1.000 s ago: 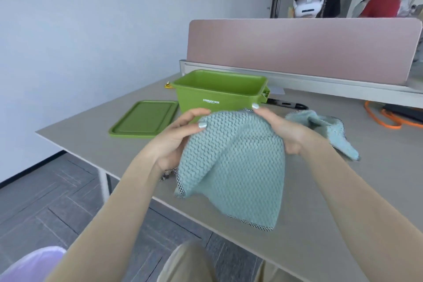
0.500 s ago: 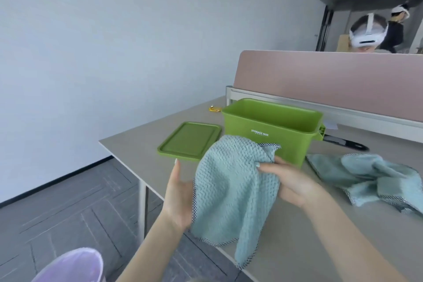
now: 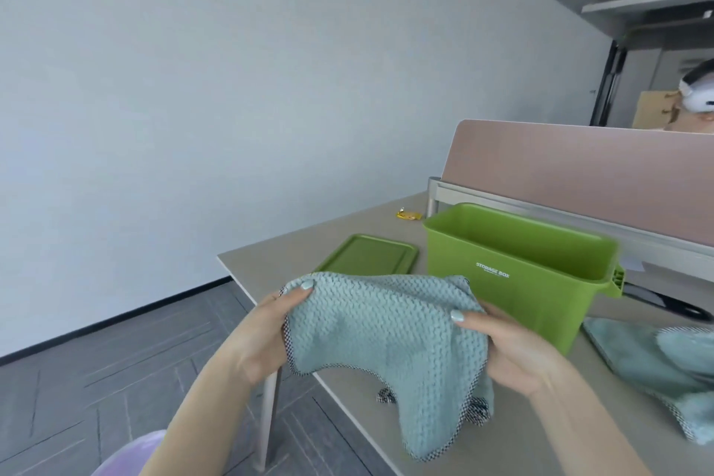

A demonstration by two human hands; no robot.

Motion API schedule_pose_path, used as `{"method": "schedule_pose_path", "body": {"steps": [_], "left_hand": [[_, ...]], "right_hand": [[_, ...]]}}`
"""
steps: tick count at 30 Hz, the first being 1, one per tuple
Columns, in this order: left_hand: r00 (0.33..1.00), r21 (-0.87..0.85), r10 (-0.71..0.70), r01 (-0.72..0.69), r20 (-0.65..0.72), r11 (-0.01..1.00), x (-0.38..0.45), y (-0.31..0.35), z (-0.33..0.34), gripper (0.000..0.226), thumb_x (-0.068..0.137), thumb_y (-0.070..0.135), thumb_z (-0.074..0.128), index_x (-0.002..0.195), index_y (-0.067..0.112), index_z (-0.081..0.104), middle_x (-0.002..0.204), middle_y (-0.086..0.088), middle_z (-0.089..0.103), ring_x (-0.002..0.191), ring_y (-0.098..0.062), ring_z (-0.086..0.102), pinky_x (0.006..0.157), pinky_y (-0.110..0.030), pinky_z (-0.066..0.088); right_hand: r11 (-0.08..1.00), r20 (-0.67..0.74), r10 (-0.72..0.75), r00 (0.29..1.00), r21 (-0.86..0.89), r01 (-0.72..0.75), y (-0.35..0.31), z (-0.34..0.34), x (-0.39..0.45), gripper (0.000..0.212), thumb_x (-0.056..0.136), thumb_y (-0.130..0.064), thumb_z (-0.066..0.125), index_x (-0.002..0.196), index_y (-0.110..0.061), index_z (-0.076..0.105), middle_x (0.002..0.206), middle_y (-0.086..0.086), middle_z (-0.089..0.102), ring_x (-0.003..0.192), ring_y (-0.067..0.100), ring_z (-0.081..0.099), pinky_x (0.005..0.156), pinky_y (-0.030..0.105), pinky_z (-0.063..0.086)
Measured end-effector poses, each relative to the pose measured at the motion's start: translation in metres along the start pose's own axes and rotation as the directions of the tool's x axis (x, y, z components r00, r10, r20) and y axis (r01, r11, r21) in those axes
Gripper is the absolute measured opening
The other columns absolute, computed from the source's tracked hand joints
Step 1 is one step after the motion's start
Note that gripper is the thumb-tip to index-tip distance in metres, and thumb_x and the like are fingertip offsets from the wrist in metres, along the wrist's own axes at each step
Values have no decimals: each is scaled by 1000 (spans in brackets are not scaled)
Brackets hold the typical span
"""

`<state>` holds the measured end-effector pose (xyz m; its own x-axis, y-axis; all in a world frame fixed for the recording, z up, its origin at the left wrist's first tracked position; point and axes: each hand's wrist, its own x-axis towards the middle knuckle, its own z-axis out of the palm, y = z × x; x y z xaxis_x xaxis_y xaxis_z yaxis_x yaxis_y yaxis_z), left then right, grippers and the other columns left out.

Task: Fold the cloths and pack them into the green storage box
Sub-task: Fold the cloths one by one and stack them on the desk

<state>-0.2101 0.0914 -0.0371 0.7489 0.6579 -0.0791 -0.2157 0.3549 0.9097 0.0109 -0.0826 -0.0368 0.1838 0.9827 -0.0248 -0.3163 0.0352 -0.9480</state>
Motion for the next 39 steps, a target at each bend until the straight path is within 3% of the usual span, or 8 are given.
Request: {"method": "schedule_pose_path", "body": {"steps": [6, 11, 19, 23, 27, 32, 35, 39], "left_hand": [[997, 13, 78, -78, -7, 997, 5, 21, -13, 27, 80, 20, 55, 93, 3, 71, 91, -13, 73, 76, -21, 72, 61, -28, 58], [999, 230, 44, -47, 16, 972, 12, 46, -4, 20, 92, 18, 51, 90, 7, 67, 76, -6, 74, 67, -16, 70, 61, -25, 55], [983, 490, -45, -48, 177, 871, 22, 92, 23, 16, 93, 15, 49, 96, 11, 63, 87, -2, 70, 74, -12, 67, 68, -23, 55], [990, 419, -39, -21, 133, 908, 15, 94, -4, 21, 79, 24, 57, 94, 12, 66, 86, -2, 72, 75, -14, 69, 67, -26, 55], [1000, 130, -2, 6, -31, 992, 7, 58, -41, 22, 80, 26, 58, 92, 13, 71, 86, -6, 73, 73, -19, 71, 69, -31, 54], [975, -294, -136, 79, -178, 952, -13, -20, -49, 48, 96, 42, 34, 106, 7, 65, 87, -12, 75, 76, -26, 73, 74, -37, 49], [976, -429, -169, 96, -136, 898, -38, -39, -26, 61, 101, 35, 28, 82, -3, 71, 59, -21, 69, 45, -26, 67, 35, -27, 49], [966, -439, -229, 156, -119, 885, -52, -43, -13, 42, 98, 25, 33, 127, -1, 50, 65, -30, 68, 57, -41, 68, 44, -46, 55]], "right_hand": [[999, -101, -40, 994, 2, 41, -1, 12, 21, 51, 67, -15, 70, 117, -14, 61, 112, 10, 70, 97, 21, 68, 72, 34, 57], [914, -349, -146, 926, -405, -9, -4, 29, 36, 56, 87, -36, 57, 138, -29, 34, 130, -9, 49, 119, 11, 46, 105, 41, 38], [959, 152, -17, 988, -277, 59, 7, 77, 69, 88, 59, -69, 68, 135, -29, 46, 138, -9, 52, 128, 10, 46, 109, 41, 35], [995, 236, 37, 971, -102, -13, 17, 80, 71, 66, 58, -39, 82, 113, -7, 64, 108, 7, 68, 98, 19, 63, 83, 30, 52], [994, 186, 4, 982, 103, -24, 4, 103, 67, 25, 79, -22, 53, 89, -10, 71, 90, 6, 71, 83, 19, 65, 79, 32, 48], [961, 70, -66, 995, 274, 45, -13, 126, 64, 47, 86, -20, 35, 63, -9, 75, 70, 6, 72, 60, 17, 67, 68, 31, 46], [947, 41, -76, 996, 316, 59, -16, 131, 63, 46, 87, -19, 33, 68, -6, 73, 67, 7, 71, 56, 17, 67, 65, 32, 44], [937, -49, -53, 997, 343, 67, -12, 127, 62, 37, 88, -18, 33, 75, -5, 66, 63, 7, 70, 52, 18, 66, 64, 33, 43]]}}
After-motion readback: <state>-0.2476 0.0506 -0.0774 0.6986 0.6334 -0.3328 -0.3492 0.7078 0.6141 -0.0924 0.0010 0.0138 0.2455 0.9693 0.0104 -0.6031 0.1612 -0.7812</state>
